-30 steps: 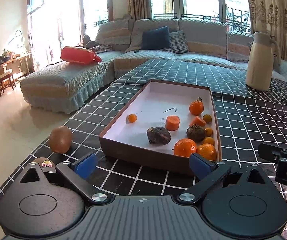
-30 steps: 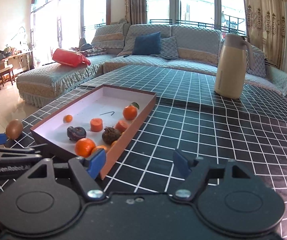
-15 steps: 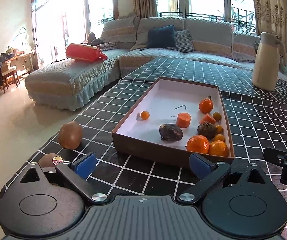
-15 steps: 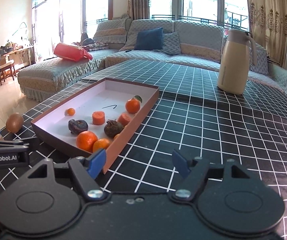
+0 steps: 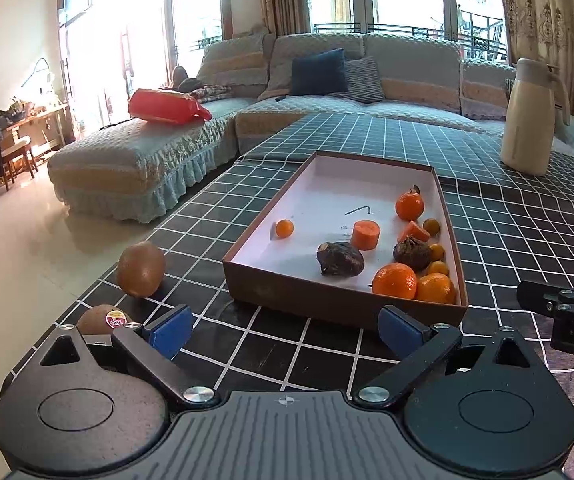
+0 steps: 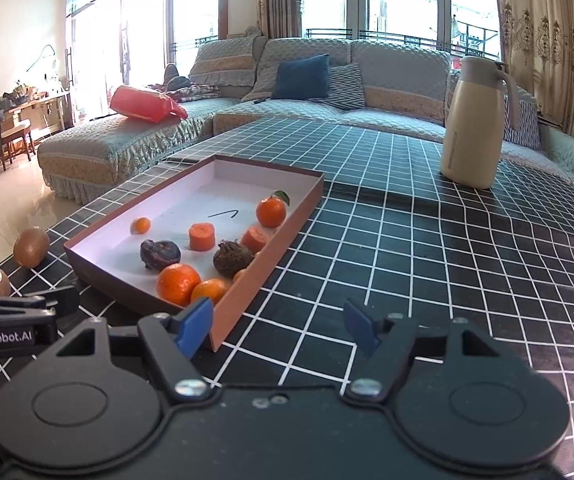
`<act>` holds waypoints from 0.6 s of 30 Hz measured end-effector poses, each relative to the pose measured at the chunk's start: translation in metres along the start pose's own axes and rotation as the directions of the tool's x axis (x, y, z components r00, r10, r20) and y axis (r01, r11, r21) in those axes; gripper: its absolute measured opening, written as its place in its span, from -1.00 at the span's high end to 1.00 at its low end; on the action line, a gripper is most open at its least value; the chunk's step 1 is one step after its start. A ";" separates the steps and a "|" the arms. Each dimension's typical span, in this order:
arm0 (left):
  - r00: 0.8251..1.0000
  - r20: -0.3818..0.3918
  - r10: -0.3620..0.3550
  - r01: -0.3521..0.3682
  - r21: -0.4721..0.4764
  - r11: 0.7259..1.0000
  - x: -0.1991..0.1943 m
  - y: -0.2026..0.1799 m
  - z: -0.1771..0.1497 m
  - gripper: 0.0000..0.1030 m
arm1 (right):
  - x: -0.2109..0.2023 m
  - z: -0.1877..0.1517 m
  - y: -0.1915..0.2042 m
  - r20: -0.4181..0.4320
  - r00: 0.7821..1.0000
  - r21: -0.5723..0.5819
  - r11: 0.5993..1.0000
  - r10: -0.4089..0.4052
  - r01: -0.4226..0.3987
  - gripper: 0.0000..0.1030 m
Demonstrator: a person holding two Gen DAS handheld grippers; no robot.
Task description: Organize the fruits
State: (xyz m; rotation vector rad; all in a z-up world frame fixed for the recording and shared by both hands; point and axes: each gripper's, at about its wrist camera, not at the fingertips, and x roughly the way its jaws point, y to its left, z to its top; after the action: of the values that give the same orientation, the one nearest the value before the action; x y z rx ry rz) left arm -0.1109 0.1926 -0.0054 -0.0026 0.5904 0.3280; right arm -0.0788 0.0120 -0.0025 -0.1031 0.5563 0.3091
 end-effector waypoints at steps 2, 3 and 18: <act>1.000 -0.002 -0.004 0.004 0.002 1.000 0.000 0.000 0.000 -0.91 | 0.000 0.001 0.000 0.002 1.000 0.000 1.000 -0.002 0.002 -0.37; 1.000 -0.001 -0.006 0.006 0.004 1.000 0.000 -0.001 0.000 -0.91 | 0.000 0.001 -0.001 0.003 1.000 0.001 1.000 -0.002 0.002 -0.37; 1.000 -0.003 -0.019 0.019 0.008 1.000 -0.001 -0.007 0.001 -0.91 | 0.000 0.002 -0.004 0.004 1.000 0.009 1.000 -0.010 0.010 -0.36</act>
State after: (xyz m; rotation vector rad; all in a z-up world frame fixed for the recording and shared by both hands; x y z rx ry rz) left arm -0.1093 0.1861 -0.0048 -0.0005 0.5938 0.3071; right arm -0.0768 0.0086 -0.0006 -0.0966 0.5531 0.2972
